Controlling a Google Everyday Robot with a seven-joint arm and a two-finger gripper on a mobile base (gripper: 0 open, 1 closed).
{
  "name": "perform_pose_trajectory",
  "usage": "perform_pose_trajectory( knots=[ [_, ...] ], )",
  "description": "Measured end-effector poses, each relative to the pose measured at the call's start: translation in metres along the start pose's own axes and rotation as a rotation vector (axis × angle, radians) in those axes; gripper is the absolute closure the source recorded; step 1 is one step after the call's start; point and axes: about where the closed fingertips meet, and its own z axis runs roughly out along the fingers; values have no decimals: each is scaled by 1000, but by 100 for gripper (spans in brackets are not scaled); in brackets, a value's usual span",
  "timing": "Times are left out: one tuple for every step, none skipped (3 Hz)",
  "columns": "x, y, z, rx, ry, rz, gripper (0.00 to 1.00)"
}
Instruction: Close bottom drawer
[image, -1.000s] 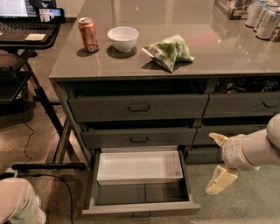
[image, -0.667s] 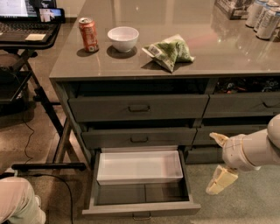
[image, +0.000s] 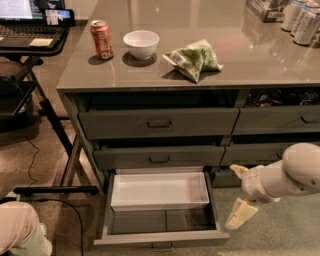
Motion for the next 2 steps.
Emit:
perform_pose_trajectory(
  knots=[
    [36,10,67,-21,-29,39,0],
    [76,8,130,11,-87,53,0]
  ],
)
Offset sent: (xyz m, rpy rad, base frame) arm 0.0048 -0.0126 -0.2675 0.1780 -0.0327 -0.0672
